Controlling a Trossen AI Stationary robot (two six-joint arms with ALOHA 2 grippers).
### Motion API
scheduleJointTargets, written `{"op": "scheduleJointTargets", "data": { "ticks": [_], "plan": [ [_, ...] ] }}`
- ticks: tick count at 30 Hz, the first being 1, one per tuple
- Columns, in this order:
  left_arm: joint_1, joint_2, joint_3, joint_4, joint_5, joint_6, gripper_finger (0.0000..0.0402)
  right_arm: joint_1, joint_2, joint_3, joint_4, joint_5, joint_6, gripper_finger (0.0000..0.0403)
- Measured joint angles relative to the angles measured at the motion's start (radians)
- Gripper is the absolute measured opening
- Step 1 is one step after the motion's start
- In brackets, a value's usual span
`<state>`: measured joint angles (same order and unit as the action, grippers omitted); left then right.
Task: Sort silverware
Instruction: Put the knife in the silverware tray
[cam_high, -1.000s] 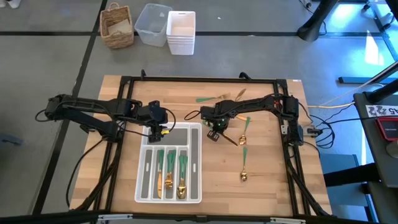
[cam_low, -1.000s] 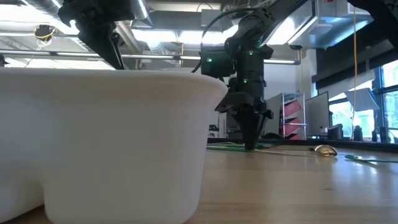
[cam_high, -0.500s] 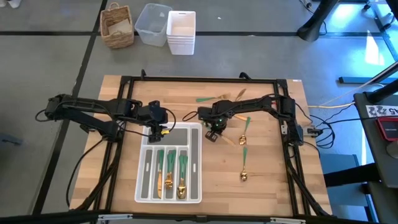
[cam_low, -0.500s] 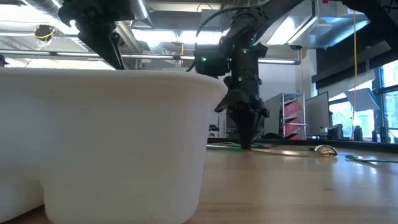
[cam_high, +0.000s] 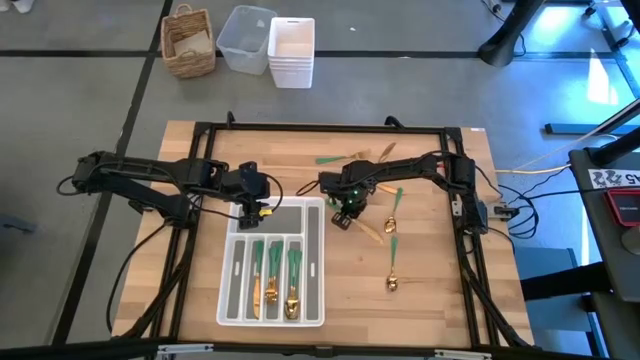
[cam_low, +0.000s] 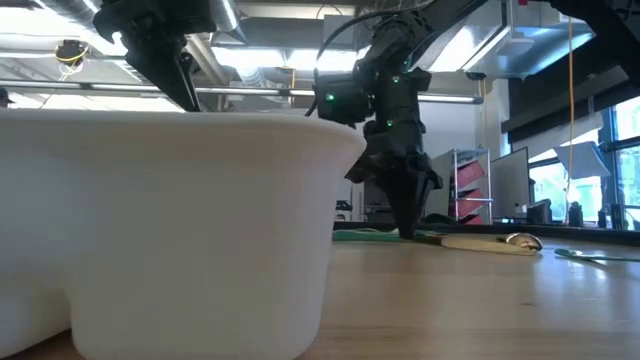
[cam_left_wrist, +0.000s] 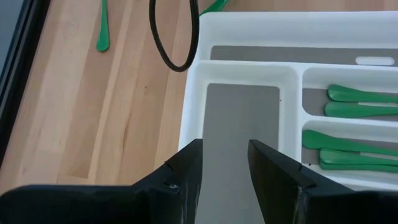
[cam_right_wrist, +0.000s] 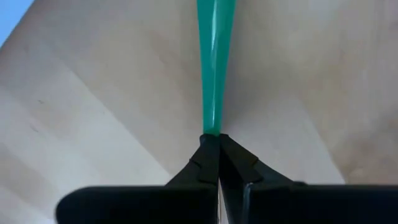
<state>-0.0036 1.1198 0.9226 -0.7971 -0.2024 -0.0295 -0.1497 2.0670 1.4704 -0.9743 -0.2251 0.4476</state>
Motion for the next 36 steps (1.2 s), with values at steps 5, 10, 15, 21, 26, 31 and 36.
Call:
{"op": "scheduleJointTargets", "data": {
  "ticks": [5,10,15,21,26,31,36],
  "plan": [
    [0.0,0.0,0.0,0.0,0.0,0.003,0.0123,0.0,-0.001,0.001,-0.013,-0.035,0.021,0.0005],
    [0.0,0.0,0.0,0.0,0.0,0.003,0.0123,0.0,-0.002,0.001,-0.027,-0.061,0.023,0.0005],
    [0.0,0.0,0.0,0.0,0.0,0.003,0.0123,0.0,-0.002,0.002,-0.025,-0.109,0.023,0.0005],
    [0.0,0.0,0.0,0.0,0.0,0.003,0.0123,0.0,-0.003,0.002,-0.024,-0.136,0.02,0.0005],
    [0.0,0.0,0.0,0.0,0.0,0.003,0.0123,0.0,-0.003,0.002,-0.022,-0.136,0.02,0.0005],
    [0.0,0.0,0.0,0.011,0.002,-0.039,0.0123,0.0,-0.004,0.002,-0.022,-0.136,0.02,0.0005],
    [-0.001,0.0,0.0,0.047,0.018,-0.045,0.0123,-0.002,-0.004,0.002,-0.022,-0.18,0.02,0.0005]
  ]
}}
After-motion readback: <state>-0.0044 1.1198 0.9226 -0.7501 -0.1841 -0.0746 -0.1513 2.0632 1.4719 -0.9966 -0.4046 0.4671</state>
